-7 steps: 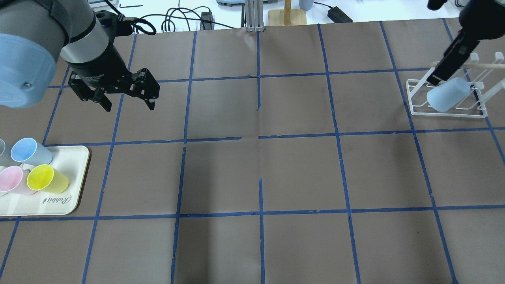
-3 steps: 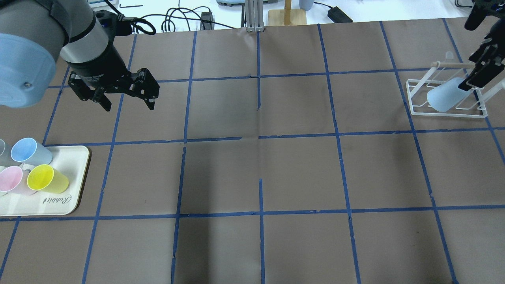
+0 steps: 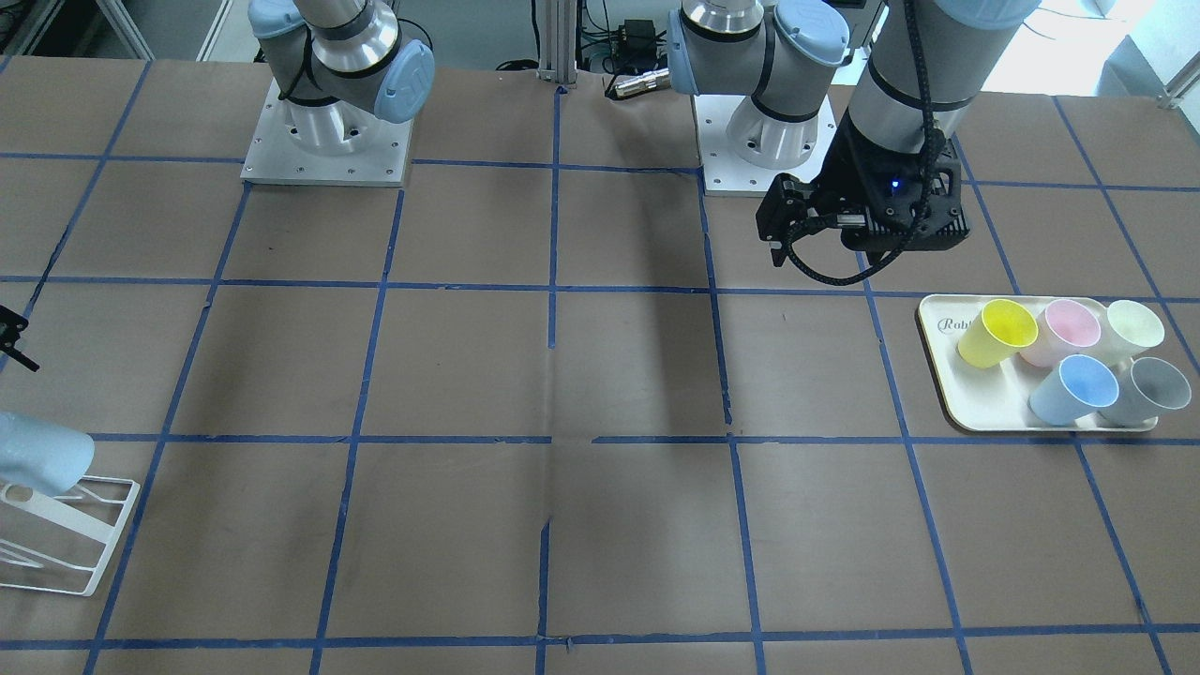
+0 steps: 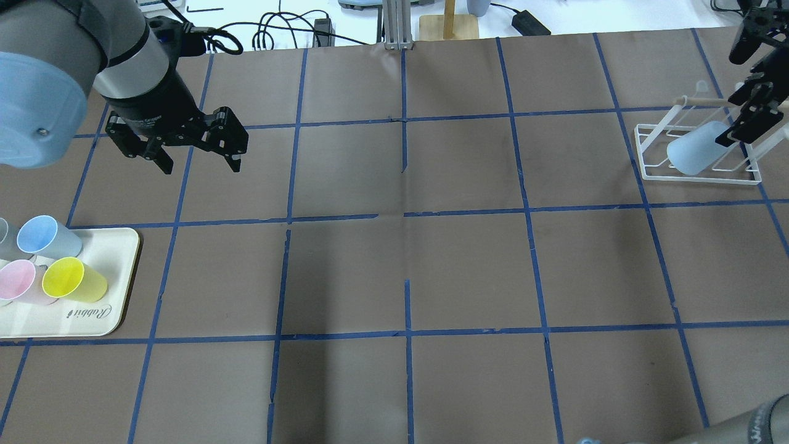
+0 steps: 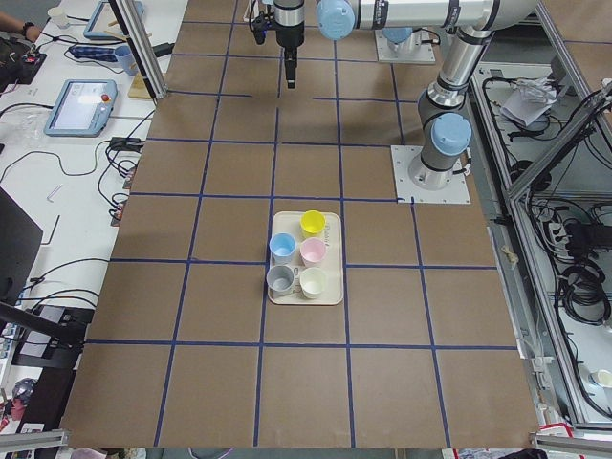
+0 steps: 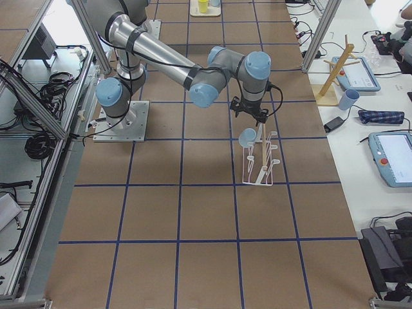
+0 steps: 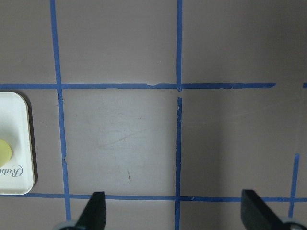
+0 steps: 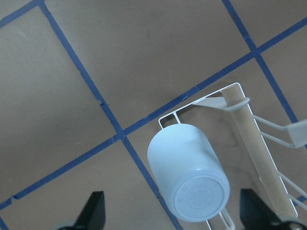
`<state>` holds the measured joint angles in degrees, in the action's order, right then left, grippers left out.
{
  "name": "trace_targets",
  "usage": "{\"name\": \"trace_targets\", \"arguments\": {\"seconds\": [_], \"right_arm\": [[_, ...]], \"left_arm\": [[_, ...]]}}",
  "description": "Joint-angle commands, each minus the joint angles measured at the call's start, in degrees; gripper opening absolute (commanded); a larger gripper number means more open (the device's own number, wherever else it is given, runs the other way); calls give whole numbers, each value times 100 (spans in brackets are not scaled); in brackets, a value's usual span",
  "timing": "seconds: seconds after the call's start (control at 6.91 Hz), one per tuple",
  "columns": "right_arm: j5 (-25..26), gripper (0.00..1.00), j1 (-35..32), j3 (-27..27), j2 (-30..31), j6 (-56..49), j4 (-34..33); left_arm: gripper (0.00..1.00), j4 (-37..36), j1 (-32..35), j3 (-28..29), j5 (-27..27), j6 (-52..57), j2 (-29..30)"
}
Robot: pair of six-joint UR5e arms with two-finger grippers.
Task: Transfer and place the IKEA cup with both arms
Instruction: 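Move the right gripper over the light blue cup on the wire rack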
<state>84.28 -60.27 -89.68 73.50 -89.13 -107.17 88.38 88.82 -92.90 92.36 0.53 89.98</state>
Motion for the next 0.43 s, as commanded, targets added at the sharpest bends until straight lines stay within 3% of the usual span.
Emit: {"name": "trace_targets", "arguments": {"seconds": [0.0, 0.29], "right_arm": [[-16, 100, 16, -119, -125, -52, -242], [-25, 100, 16, -137, -274, -52, -313]], "left_arm": [[100, 4, 4, 0, -7, 0, 2], [100, 4, 4, 0, -16, 0, -7]]}}
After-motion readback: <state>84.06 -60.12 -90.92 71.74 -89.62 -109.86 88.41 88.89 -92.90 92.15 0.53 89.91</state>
